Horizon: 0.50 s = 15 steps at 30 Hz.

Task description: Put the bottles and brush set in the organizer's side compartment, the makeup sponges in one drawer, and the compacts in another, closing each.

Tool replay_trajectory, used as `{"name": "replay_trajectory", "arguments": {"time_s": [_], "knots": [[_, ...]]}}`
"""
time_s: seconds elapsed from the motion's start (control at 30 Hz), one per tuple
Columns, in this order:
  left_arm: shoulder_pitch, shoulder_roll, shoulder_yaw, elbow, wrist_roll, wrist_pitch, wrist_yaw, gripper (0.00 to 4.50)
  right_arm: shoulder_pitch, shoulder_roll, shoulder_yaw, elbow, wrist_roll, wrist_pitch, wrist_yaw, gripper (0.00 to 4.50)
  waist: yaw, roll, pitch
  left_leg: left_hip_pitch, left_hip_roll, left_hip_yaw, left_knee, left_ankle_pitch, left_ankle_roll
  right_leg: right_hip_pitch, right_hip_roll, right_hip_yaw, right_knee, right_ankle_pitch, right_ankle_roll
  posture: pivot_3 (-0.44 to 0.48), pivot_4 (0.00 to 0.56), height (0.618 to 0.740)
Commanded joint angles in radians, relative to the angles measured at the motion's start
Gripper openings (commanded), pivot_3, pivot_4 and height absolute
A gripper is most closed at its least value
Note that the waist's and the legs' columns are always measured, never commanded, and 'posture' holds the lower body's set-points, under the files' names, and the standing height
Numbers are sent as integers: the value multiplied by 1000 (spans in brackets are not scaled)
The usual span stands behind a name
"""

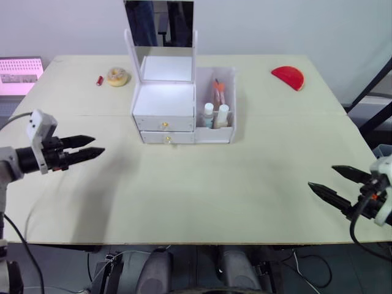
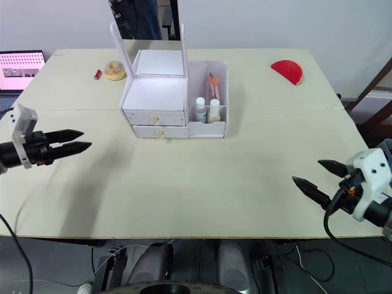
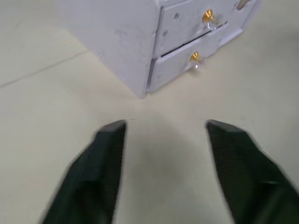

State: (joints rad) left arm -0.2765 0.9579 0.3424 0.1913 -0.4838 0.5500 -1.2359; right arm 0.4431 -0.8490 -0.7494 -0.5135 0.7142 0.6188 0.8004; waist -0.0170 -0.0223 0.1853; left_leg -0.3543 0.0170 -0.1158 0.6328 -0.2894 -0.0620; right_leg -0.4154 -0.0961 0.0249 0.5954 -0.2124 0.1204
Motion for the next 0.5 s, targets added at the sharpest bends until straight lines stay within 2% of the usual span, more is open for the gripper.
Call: {"name": "replay_trajectory", "arguments": {"time_s": [0.03, 0.23, 0.5], "knots": [[22, 32, 73, -41, -20, -29, 9, 4452, 18, 8, -46, 18, -22, -56, 60, 4500, 2, 0, 0, 0, 0, 0, 0, 0, 0, -1, 0, 0, 0, 0, 0, 0, 150, 740], [88, 50, 124, -71, -20, -44, 28, 4452, 5, 3, -46, 67, -41, -96, 109, 4500, 2, 0, 0, -1, 0, 0, 0, 0, 0, -1, 0, 0, -1, 0, 0, 0, 150, 740], [111, 34, 164, -106, -50, -39, 67, 4452, -24, -6, -40, 87, -37, -83, 131, 4500, 4, 0, 0, -1, 0, 0, 0, 0, 0, -1, 0, 0, 0, 0, 0, 0, 150, 740]]}}
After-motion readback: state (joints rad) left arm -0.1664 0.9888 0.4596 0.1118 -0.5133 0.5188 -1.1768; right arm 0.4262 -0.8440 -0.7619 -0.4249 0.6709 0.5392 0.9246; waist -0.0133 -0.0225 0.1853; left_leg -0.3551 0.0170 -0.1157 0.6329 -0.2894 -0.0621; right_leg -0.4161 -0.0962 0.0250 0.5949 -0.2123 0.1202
